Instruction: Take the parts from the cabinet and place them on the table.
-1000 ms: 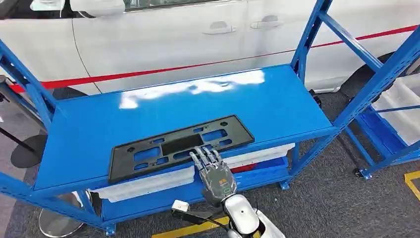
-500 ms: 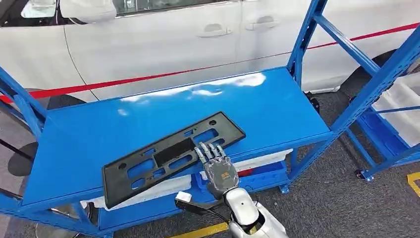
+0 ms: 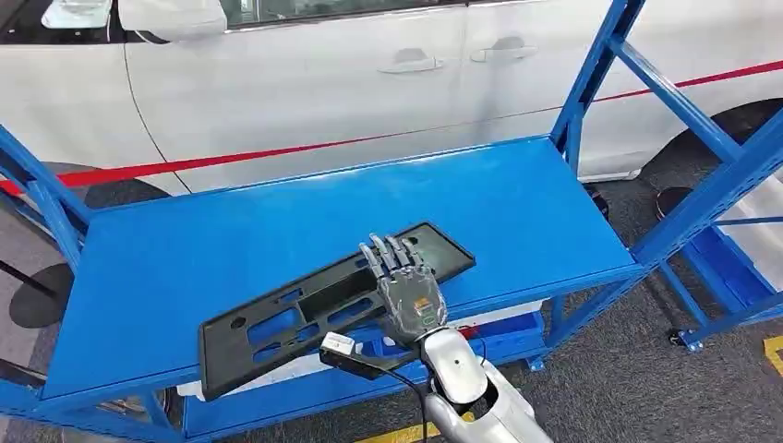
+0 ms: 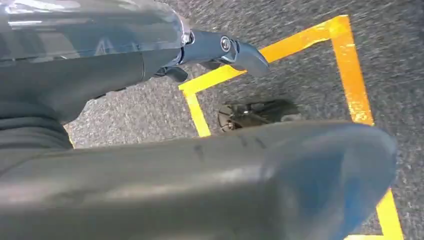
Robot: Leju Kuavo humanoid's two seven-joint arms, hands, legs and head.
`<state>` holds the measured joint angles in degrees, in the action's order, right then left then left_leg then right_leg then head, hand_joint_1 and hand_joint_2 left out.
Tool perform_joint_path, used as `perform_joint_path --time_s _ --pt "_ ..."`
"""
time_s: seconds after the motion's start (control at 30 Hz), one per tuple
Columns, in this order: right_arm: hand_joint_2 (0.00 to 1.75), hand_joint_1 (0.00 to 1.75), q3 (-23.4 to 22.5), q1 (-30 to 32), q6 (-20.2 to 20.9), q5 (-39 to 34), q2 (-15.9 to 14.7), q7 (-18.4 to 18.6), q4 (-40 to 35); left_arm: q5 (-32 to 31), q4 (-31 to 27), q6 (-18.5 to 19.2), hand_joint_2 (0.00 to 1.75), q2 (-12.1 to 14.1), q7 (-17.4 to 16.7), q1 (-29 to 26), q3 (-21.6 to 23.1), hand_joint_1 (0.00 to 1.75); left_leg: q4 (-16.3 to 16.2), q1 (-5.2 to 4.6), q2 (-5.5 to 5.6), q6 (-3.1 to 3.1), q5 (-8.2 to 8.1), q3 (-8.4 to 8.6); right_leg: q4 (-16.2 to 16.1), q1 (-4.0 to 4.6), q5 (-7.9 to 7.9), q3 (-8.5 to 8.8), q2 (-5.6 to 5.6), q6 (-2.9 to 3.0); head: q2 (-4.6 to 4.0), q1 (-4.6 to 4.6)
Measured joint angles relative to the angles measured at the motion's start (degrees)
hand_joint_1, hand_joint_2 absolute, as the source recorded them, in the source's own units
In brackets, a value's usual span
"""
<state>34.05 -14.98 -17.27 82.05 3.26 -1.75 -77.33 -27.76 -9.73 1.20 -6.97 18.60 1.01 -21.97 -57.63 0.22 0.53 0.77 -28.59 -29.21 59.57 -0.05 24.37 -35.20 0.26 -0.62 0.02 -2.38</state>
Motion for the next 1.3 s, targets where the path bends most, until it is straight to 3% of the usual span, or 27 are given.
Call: perform_joint_path --time_s 0.1,0.17,0.2,0.27,0.3,0.33,0.37,0.4,0.43,0.47,0.53,0.6,0.7,0.8,0.83,0.87,0.9,0.97,1.0,1.03,1.13,1.17,1.2,1.23,1.3 --pt "1.75 0.0 0.02 0.17 0.35 0.09 0.55 -0.28 -1.0 0.02 0.0 0.0 0.0 0.07 -0.17 0.14 0.02 0.0 0.46 0.27 -0.08 -0.82 -0.34 0.13 -0.69 0.2 0.75 0.16 0.07 0.75 0.0 -0.02" --pt "1.75 0.0 0.02 0.22 0.48 0.11 0.87 -0.35 -1.64 0.09 -0.07 0.0 0.0 0.26 -0.35 0.35 0.02 0.0 -0.35 0.3 -0.21 -1.56 -1.24 0.53 -1.75 -0.47 0.75 1.15 0.05 1.46 0.0 0.0" --pt "1.75 0.0 0.02 0.03 0.66 0.11 1.16 -0.48 -1.77 0.15 -0.07 0.04 0.0 0.26 -0.46 0.32 0.02 0.0 -3.08 0.28 -0.2 -1.63 -2.7 -0.77 -1.82 -0.55 1.02 1.47 -0.07 1.97 0.0 -0.09" --pt "1.75 0.0 0.07 0.0 1.05 0.11 1.66 -0.9 -1.72 0.2 -0.07 0.18 0.0 0.26 -0.92 0.26 0.02 0.0 -12.32 0.45 -0.22 -2.01 -6.57 -5.94 -1.81 -0.42 1.52 1.96 -0.2 2.41 0.0 -0.07" --pt "1.75 0.0 0.15 0.05 1.2 0.11 1.81 -0.96 -1.64 0.22 -0.07 0.22 0.0 0.33 -0.98 0.22 0.02 0.0 -17.01 0.47 -0.22 -2.2 -7.72 -8.94 -1.8 -0.33 1.82 2.21 -0.23 2.45 0.0 -0.07" --pt "1.75 0.0 0.24 0.07 1.24 0.11 1.95 -0.96 -1.53 0.24 -0.07 0.24 0.0 0.33 -1.01 0.13 0.02 0.0 -18.85 0.49 -0.23 -2.3 -7.36 -10.57 -1.76 -0.3 2.07 2.51 -0.21 2.43 0.0 -0.07" --pt "1.75 0.0 0.37 0.05 1.37 0.11 2.1 -1.0 -1.4 0.43 -0.07 0.22 0.0 0.33 -1.33 -0.01 0.02 0.0 -17.73 0.53 -0.23 -2.34 -5.09 -10.91 -1.76 -0.3 2.43 3.0 -0.14 2.39 0.0 -0.07" --pt "1.75 0.0 0.44 0.0 1.64 0.09 2.3 -1.18 -1.27 0.7 -0.07 0.04 0.0 0.33 -1.77 -0.08 0.02 0.0 -13.93 0.53 -0.24 -2.27 -1.95 -9.81 -1.73 -0.3 2.84 3.58 -0.03 2.31 0.0 -0.07" --pt "0.0 0.0 0.55 -0.08 2.03 -0.09 2.6 -1.51 -1.11 0.85 -0.04 -0.18 0.0 0.31 -2.14 -0.08 0.02 0.0 -8.79 0.53 -0.24 -2.1 1.5 -7.91 -1.67 -0.29 3.22 4.22 0.04 2.16 0.0 -0.07" --pt "0.0 0.0 0.72 -0.14 2.34 -0.24 2.89 -1.7 -0.96 1.12 -0.07 -0.31 0.0 0.31 -2.32 -0.08 0.0 0.0 -3.59 0.51 -0.29 -1.81 4.57 -6.03 -1.59 -0.26 3.69 4.77 0.05 1.99 0.0 -0.07" --pt "0.0 0.0 1.22 -0.48 3.21 -0.59 3.43 -2.23 -0.42 1.95 -0.04 -0.65 0.0 0.0 -2.95 0.0 -0.11 0.0 -0.8 0.08 -0.23 -1.25 3.93 -4.91 -1.24 0.1 4.19 4.45 0.22 1.31 0.0 -0.07" --pt "0.0 0.0 1.44 -0.51 3.5 -0.72 3.78 -2.49 -0.04 2.12 -0.04 -1.16 0.0 -0.2 -3.21 0.25 -0.13 0.0 -0.98 -0.08 -0.13 -0.84 3.82 -5.25 -1.59 -0.04 4.17 4.44 0.09 0.84 0.0 -0.04" --pt "0.0 0.0 1.62 -0.84 3.69 -0.77 4.07 -2.6 0.26 2.38 -0.04 -1.31 0.0 -0.55 -3.28 0.29 -0.17 0.0 0.19 0.61 -0.21 -0.04 4.08 -4.38 0.21 -0.03 5.67 4.03 -0.05 -0.1 0.0 -0.02" --pt "0.0 0.0 1.84 -0.93 3.89 -0.81 4.06 -2.6 0.77 2.38 -0.04 -1.29 0.0 -0.9 -3.28 0.35 -0.17 0.0 0.18 0.62 -0.31 0.56 3.74 -4.28 13.73 -0.41 11.63 -3.42 -0.04 -0.61 0.0 -0.02" --pt "0.0 0.0 1.84 -0.91 3.91 -0.81 4.06 -2.6 1.01 2.38 -0.04 -1.29 0.0 -0.94 -3.3 0.34 -0.17 0.0 0.14 0.62 -0.29 0.53 3.64 -4.23 16.36 -0.53 11.83 -5.24 -0.05 -0.73 0.0 -0.02" --pt "0.0 0.0 1.88 -0.91 3.91 -0.81 4.06 -2.6 1.22 2.38 -0.04 -1.29 0.0 -1.01 -3.32 0.31 -0.18 0.0 0.13 0.63 -0.22 0.48 3.5 -4.05 16.13 -0.74 10.43 -5.69 -0.06 -0.84 0.0 -0.02" --pt "0.0 0.0 1.88 -0.93 3.91 -0.81 4.06 -2.6 1.38 2.38 -0.04 -1.29 0.0 -1.05 -3.37 0.3 -0.17 0.0 0.08 0.64 -0.17 0.41 3.3 -3.77 13.38 -0.87 8.0 -4.77 -0.1 -0.85 0.0 -0.02" --pt "0.0 0.0 1.88 -0.97 3.91 -0.81 4.06 -2.6 1.46 2.38 -0.04 -1.29 0.0 -1.18 -3.37 0.3 -0.2 0.0 -0.1 0.73 -0.02 -0.02 2.73 -3.01 2.8 -1.02 1.76 -0.07 -0.21 -0.68 0.0 -0.02" --pt "0.0 0.0 1.88 -1.06 3.91 -0.83 4.06 -2.6 1.51 2.38 -0.04 -1.29 0.0 -1.18 -3.37 0.29 -0.2 0.0 -0.09 0.74 -0.02 -0.3 2.52 -2.87 -0.11 -1.02 1.72 1.28 -0.23 -0.57 0.0 -0.02" --pt "0.0 0.0 1.92 -1.12 3.91 -0.83 4.17 -2.6 1.53 2.38 -0.04 -1.31 0.0 -1.2 -3.39 0.38 -0.17 0.0 -0.55 0.32 0.04 -0.73 2.26 -3.07 -1.01 -0.59 1.87 1.37 -0.18 -0.33 0.0 0.0" --pt "0.0 0.0 1.95 -1.07 3.93 -0.85 4.2 -2.64 1.6 2.38 -0.04 -1.31 0.0 -1.22 -3.39 0.37 -0.17 0.0 0.12 0.52 -0.06 -1.78 2.35 -2.86 -0.7 -0.35 1.93 1.18 0.13 0.6 0.0 -0.04" --pt "0.0 0.0 1.95 -1.11 3.93 -0.85 4.28 -2.64 1.57 2.38 -0.06 -1.31 0.0 -1.22 -3.39 0.48 -0.17 0.0 -0.21 0.6 -0.1 -2.17 1.88 -2.99 -1.32 -0.83 1.65 1.52 0.07 1.24 0.0 -0.04" --pt "0.0 0.0 1.95 -1.13 3.93 -0.85 4.37 -2.64 1.58 2.38 -0.04 -1.31 0.0 -1.22 -3.39 0.44 -0.17 0.0 -1.62 0.7 -0.22 -2.33 0.85 -3.22 -1.51 -0.79 1.72 1.82 -0.01 1.57 0.0 -0.04" --pt "0.0 0.0 1.97 -1.22 3.93 -0.85 4.55 -2.67 1.58 2.38 -0.04 -1.31 0.0 -1.22 -3.39 0.41 -0.18 0.0 -4.82 0.7 -0.22 -2.43 -1.08 -4.59 -1.5 -0.78 1.79 1.9 -0.09 1.87 0.0 -0.07" --pt "0.0 0.0 2.01 -1.2 3.98 -0.83 4.61 -2.67 1.75 2.38 -0.04 -1.31 0.0 -1.22 -3.39 0.4 -0.18 0.0 -14.35 0.72 -0.23 -2.68 -5.36 -9.27 -1.46 -0.52 1.95 1.97 -0.27 2.13 0.0 -0.07"
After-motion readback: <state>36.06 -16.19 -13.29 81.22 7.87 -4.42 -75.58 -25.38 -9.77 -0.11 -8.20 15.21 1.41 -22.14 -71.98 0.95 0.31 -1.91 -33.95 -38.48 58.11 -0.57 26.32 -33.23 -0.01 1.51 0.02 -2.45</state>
